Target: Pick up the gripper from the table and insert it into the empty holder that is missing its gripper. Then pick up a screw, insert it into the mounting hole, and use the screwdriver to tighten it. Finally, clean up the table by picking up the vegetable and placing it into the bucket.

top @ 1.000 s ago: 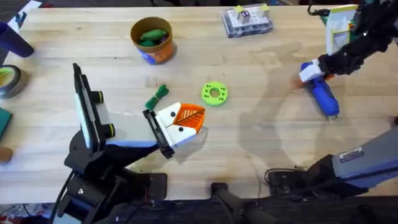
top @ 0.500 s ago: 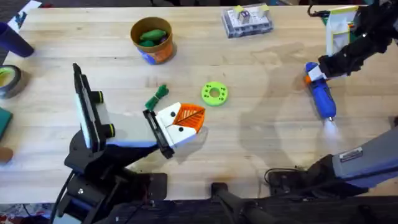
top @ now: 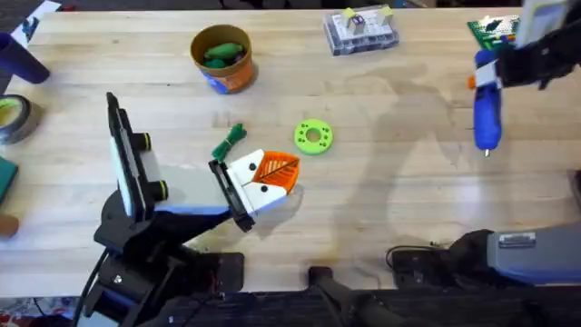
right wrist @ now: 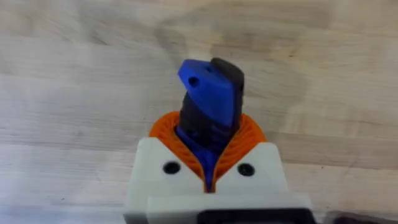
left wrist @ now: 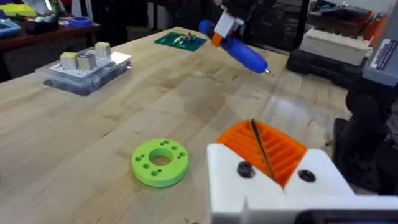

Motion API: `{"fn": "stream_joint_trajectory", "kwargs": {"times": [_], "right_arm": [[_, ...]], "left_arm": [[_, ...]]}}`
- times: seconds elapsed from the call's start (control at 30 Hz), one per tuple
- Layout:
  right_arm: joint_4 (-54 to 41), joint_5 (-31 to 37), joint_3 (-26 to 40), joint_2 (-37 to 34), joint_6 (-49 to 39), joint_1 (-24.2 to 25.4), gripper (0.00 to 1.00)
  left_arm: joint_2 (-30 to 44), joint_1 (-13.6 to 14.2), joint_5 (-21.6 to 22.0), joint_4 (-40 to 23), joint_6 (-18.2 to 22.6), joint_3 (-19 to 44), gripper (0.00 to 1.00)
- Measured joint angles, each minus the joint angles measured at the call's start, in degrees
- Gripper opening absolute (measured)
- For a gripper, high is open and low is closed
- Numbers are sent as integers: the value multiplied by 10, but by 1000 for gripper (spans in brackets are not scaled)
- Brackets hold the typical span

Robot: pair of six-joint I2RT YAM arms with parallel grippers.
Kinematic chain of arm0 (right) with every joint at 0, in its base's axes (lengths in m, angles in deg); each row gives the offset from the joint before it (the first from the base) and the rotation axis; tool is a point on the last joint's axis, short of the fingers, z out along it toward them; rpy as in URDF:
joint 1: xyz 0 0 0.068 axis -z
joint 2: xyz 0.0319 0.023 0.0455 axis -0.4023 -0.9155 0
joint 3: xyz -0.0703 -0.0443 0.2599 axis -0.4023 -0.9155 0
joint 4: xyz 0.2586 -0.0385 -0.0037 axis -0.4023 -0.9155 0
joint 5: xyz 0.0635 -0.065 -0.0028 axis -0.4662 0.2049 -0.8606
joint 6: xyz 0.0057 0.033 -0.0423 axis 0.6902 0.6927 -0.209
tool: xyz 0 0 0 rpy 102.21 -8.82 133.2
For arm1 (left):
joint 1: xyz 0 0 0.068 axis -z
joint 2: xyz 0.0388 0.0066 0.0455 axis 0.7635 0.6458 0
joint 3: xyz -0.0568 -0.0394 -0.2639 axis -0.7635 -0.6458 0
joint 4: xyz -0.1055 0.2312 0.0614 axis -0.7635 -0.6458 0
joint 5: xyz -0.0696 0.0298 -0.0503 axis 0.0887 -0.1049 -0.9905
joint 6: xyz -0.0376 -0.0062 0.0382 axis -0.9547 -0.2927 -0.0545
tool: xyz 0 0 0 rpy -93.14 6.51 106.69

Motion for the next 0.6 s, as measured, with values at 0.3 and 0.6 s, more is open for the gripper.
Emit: {"fn": "stream_joint_trajectory", "kwargs": {"times": [0.3,0.6], "right_arm": [[8,-52,0,137,23,-7,26],[32,-115,-12,273,44,-16,26]], "left_arm": [[0,0,0,0,0,0,14],[0,0,0,0,0,0,14]]}}
